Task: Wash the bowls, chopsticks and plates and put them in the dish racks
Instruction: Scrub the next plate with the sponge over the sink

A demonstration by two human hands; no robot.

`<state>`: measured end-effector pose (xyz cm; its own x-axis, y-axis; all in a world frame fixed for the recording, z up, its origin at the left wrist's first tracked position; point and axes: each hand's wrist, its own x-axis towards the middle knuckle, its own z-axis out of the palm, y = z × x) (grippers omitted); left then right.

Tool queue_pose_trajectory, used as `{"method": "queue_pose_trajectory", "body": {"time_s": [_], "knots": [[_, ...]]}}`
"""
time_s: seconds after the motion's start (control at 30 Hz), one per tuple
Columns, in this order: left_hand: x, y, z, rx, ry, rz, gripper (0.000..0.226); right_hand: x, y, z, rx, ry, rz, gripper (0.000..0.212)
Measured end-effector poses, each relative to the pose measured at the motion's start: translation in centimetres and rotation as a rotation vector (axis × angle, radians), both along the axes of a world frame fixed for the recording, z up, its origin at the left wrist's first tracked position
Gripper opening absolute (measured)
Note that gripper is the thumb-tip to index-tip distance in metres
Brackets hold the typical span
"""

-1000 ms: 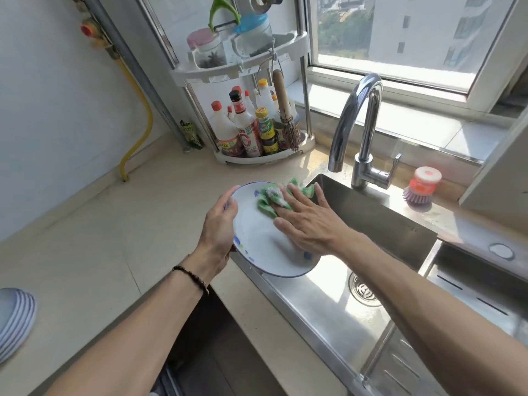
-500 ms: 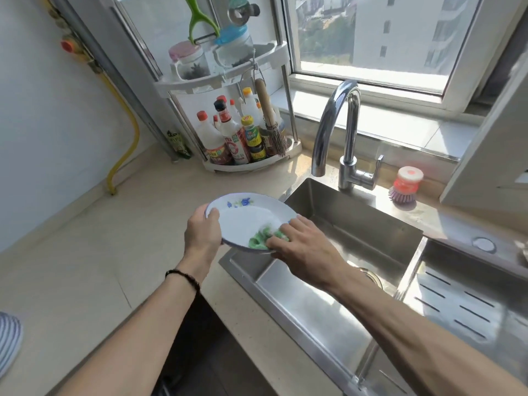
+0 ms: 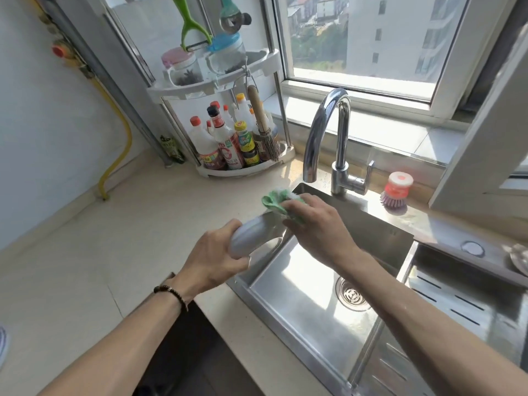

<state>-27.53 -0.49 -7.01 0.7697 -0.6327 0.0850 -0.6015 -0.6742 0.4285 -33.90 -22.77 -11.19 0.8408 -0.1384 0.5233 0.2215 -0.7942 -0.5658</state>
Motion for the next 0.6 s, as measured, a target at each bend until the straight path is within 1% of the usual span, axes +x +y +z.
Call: {"method": "queue_pose_trajectory", "body": {"time_s": [0.03,0.07,0.1,0.13,0.17,0.23,0.27,0.3,0.37,0.4,0.43,0.53,0.57,0.6], "knots": [[-0.2,-0.3,0.4,-0.040,0.120,0.056,0.037,-0.2,0.5,0.1,0.169,0.023,-0.014,0.030],[-0.3,-0.7,0.7,-0.091,0.206,0.090,0.039,-0.6,1.5,0.2,0.338,0.080,0.031,0.037],[-0.5,-1.1,0.9,-0.142,0.273,0.104,0.040,-1.0,3.0,0.5,0.465,0.158,0.122,0.045],[-0.8,-1.5,1.0,-0.206,0.342,0.112,0.040,-1.4,4.7,0.6,0.520,0.228,0.198,0.051],[-1.0,-1.7,0.8,-0.268,0.416,0.118,0.039,-1.7,6.2,0.7,0.520,0.263,0.222,0.053],[-1.5,-1.9,0.4,-0.333,0.491,0.135,0.035,-1.8,7.7,0.3,0.474,0.215,0.162,0.048],[-1.6,-1.9,0.3,-0.332,0.481,0.156,0.036,-1.4,7.4,0.1,0.440,0.187,0.114,0.044],[-1.5,-1.9,0.2,-0.308,0.458,0.164,0.040,-0.8,6.9,-0.1,0.432,0.200,0.076,0.041],[-1.3,-1.9,0.3,-0.245,0.409,0.167,0.044,0.4,5.9,-0.1,0.529,0.277,0.037,0.040],[-1.3,-2.0,0.5,-0.248,0.408,0.175,0.044,0.7,5.9,0.0,0.576,0.290,0.035,0.040],[-1.4,-2.0,0.6,-0.277,0.424,0.182,0.043,0.7,6.3,0.2,0.577,0.269,0.050,0.040],[-1.3,-2.1,1.5,-0.344,0.434,0.166,0.035,-0.6,8.2,0.3,0.433,0.187,0.171,0.043],[-1.3,-2.0,1.7,-0.345,0.426,0.157,0.035,-0.7,8.1,-0.1,0.435,0.182,0.193,0.044],[-1.3,-1.9,1.9,-0.333,0.410,0.155,0.037,-0.4,7.5,-0.4,0.491,0.202,0.177,0.046]]}}
